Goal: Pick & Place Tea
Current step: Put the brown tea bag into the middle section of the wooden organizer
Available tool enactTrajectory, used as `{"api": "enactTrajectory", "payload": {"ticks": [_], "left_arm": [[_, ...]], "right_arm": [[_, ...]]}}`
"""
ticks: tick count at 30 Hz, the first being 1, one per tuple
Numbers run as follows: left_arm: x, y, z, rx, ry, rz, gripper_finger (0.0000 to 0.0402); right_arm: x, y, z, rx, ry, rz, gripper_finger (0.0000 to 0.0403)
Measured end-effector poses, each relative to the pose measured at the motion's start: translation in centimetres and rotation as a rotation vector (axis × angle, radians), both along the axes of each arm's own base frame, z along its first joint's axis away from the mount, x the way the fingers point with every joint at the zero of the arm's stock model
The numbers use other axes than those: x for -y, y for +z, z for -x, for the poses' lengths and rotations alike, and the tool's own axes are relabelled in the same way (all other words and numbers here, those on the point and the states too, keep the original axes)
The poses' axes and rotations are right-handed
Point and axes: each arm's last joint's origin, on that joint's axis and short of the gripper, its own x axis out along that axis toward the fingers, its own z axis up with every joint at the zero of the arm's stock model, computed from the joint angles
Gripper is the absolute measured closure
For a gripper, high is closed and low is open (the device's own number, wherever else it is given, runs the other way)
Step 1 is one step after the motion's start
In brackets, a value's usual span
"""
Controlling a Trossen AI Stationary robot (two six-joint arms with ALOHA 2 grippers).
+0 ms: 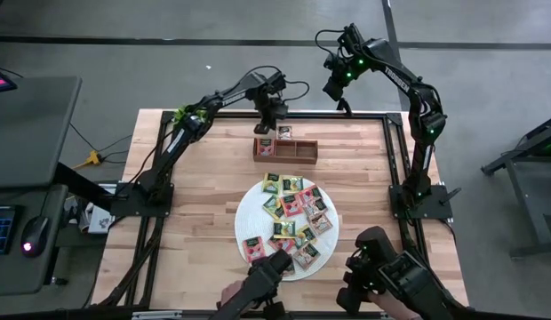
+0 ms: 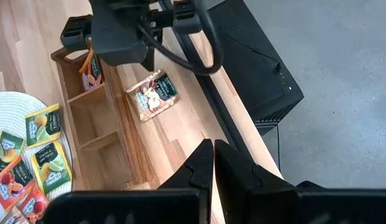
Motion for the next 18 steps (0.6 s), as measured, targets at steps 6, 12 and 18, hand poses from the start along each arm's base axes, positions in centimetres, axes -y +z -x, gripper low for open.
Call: {"api": "enactTrajectory", "payload": {"ticks": [6,12,18], "left_arm": [[0.1,0.0,-0.1,0.000,-0.004,-0.001,0.0402],[0.6,0.1,-1.0,0.034,-0.080,-0.049,0.0402],[0.5,0.1,-1.3,0.068,-0.139,-0.098,0.0402]], "right_arm": [[0.0,0.0,0.0,0.000,0.000,0.001,0.0391],[0.0,0.0,0.0,0.001,0.001,0.001,0.0391],[0.0,0.0,0.0,-0.002,0.001,-0.003,0.0391]]}}
